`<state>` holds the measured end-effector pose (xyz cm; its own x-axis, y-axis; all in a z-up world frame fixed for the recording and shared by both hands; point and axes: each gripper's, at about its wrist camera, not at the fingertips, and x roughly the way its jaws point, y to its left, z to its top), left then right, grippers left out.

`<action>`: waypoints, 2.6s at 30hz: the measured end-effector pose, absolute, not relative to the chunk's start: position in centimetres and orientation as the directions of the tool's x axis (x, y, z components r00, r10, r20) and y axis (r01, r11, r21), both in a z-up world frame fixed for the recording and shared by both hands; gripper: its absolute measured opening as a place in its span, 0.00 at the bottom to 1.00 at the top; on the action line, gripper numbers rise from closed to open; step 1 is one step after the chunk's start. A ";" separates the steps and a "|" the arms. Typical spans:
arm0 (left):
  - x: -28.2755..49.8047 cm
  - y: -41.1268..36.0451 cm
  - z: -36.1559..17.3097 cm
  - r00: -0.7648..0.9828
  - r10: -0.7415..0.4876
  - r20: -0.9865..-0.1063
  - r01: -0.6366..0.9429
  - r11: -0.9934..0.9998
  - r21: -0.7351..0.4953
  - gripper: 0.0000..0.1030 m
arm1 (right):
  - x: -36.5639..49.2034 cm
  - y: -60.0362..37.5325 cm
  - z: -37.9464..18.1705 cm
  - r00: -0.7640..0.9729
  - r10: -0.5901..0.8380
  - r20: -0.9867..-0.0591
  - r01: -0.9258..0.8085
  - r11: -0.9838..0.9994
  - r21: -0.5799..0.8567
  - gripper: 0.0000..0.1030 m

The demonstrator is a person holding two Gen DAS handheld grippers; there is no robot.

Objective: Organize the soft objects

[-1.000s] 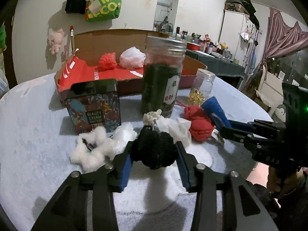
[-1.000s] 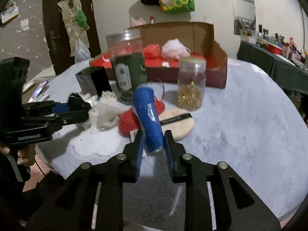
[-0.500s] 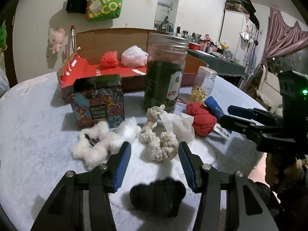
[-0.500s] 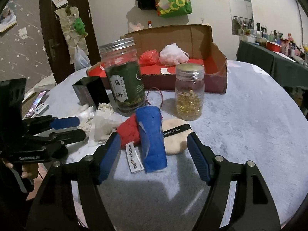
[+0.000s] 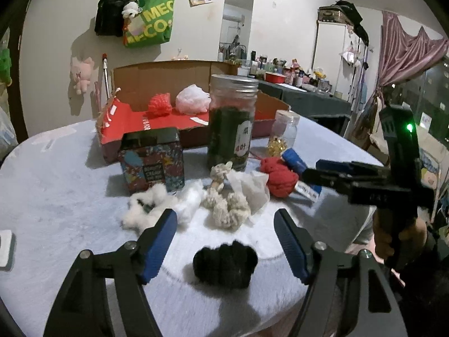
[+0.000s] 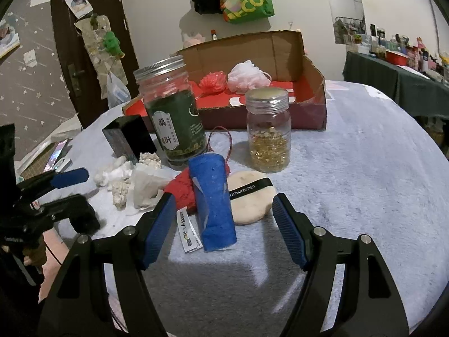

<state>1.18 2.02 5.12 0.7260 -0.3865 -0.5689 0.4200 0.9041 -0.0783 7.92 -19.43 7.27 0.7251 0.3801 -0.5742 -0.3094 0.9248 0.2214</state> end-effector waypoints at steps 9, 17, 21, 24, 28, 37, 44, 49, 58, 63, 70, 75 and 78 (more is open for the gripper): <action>1.4 2.5 3.0 0.667 -0.389 -0.635 0.414 0.902 -0.118 0.30 | 8.3 -19.0 6.6 0.698 0.404 -0.592 -0.328 0.914 0.237 0.22; 2.8 1.3 5.4 0.670 -0.435 -0.602 0.455 0.881 -0.130 0.26 | 7.1 -18.1 8.9 0.712 0.409 -0.571 -0.363 0.910 0.199 0.20; 4.4 0.4 6.6 0.656 -0.465 -0.594 0.482 0.864 -0.143 0.26 | 7.6 -17.3 9.9 0.688 0.436 -0.580 -0.393 0.896 0.207 0.20; 5.5 -0.4 7.0 0.641 -0.484 -0.595 0.502 0.852 -0.152 0.26 | 8.4 -16.5 9.9 0.669 0.440 -0.598 -0.404 0.892 0.204 0.20; 6.7 -1.3 7.3 0.630 -0.484 -0.608 0.510 0.848 -0.146 0.26 | 9.3 -15.9 9.6 0.649 0.439 -0.621 -0.407 0.891 0.204 0.20; 7.7 -1.7 7.1 0.612 -0.477 -0.631 0.505 0.849 -0.153 0.26 | 10.1 -16.3 9.3 0.628 0.442 -0.641 -0.399 0.890 0.223 0.20; 8.1 -1.5 7.5 0.611 -0.447 -0.654 0.482 0.865 -0.140 0.26 | 10.3 -16.9 9.4 0.631 0.426 -0.649 -0.387 0.897 0.213 0.20; 8.4 -0.7 7.8 0.608 -0.403 -0.684 0.450 0.885 -0.121 0.26 | 10.5 -17.7 9.5 0.632 0.391 -0.669 -0.369 0.911 0.184 0.20; 9.8 -0.4 9.3 0.590 -0.361 -0.723 0.448 0.890 -0.079 0.26 | 11.2 -19.1 9.9 0.643 0.319 -0.696 -0.338 0.934 0.116 0.20; 11.1 -0.3 10.1 0.560 -0.334 -0.758 0.449 0.891 -0.061 0.26 | 11.6 -19.8 10.1 0.644 0.283 -0.710 -0.330 0.941 0.076 0.20; 12.5 -0.2 11.0 0.553 -0.303 -0.776 0.458 0.888 -0.021 0.26 | 12.0 -20.9 9.8 0.634 0.259 -0.729 -0.317 0.947 0.061 0.20; 13.5 0.2 11.2 0.550 -0.288 -0.784 0.457 0.889 -0.006 0.26 | 12.2 -21.7 9.6 0.630 0.233 -0.741 -0.303 0.952 0.042 0.20; 14.2 0.4 11.4 0.551 -0.278 -0.787 0.458 0.889 0.007 0.26 | 12.6 -22.4 9.6 0.628 0.215 -0.748 -0.291 0.956 0.031 0.20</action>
